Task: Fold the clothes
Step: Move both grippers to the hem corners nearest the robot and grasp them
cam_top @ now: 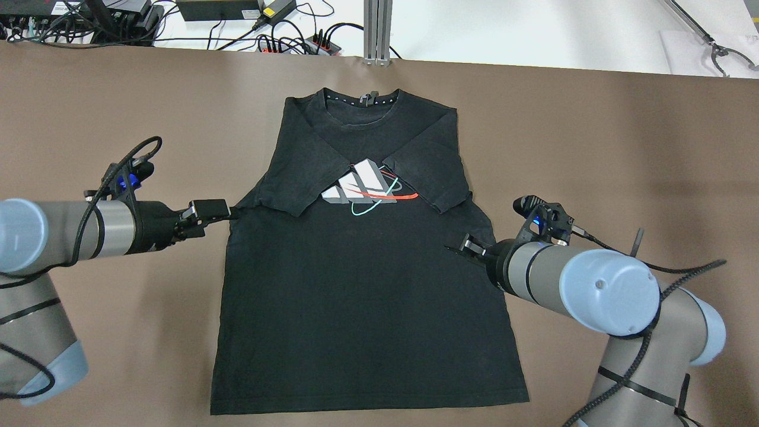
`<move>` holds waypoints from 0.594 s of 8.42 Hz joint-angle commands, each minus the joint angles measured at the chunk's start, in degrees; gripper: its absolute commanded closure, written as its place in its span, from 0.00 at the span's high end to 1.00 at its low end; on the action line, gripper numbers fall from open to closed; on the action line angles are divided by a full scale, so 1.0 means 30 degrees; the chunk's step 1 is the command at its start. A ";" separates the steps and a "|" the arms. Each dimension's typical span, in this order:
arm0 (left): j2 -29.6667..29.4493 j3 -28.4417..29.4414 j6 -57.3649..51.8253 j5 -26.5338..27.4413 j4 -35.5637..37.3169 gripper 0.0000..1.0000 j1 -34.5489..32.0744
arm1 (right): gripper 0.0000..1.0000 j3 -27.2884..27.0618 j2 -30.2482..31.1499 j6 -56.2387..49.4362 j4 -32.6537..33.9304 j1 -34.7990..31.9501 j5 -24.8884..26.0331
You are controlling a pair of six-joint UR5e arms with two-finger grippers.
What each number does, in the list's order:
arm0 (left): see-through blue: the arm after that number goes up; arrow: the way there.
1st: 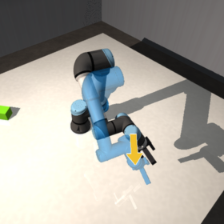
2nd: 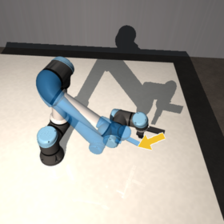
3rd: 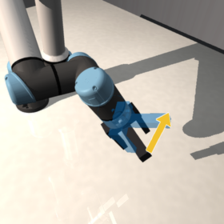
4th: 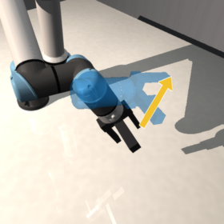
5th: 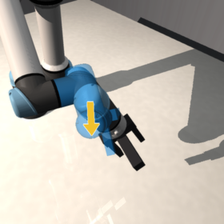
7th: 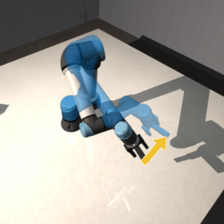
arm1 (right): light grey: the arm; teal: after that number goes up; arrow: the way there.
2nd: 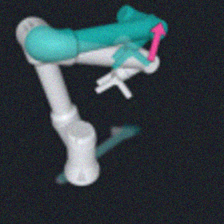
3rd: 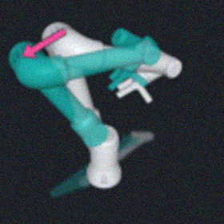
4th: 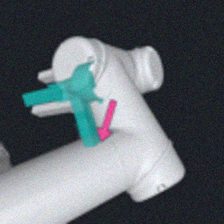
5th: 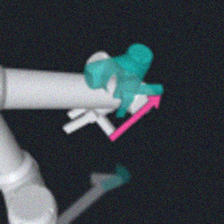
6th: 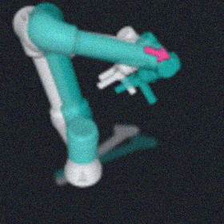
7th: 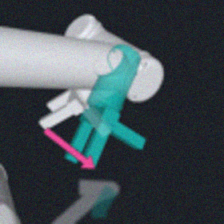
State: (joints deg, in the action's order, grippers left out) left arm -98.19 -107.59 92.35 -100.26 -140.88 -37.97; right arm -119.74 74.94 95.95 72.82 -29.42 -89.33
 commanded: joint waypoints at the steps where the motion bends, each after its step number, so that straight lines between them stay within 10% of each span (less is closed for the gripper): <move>1: 0.3337 -0.3123 0.2343 0.3931 -0.0003 0.95 0.4992 | 0.93 -0.1748 0.2757 0.2519 -0.1698 0.2969 0.2749; 5: 0.5507 -0.3189 0.5332 0.9357 0.0114 0.95 1.2350 | 0.93 -0.1250 0.5867 0.3113 -0.7653 0.5237 0.4901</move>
State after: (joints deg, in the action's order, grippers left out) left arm -85.06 -117.01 104.13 -79.64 -140.68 -10.90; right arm -124.17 89.45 104.59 56.52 -15.67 -76.95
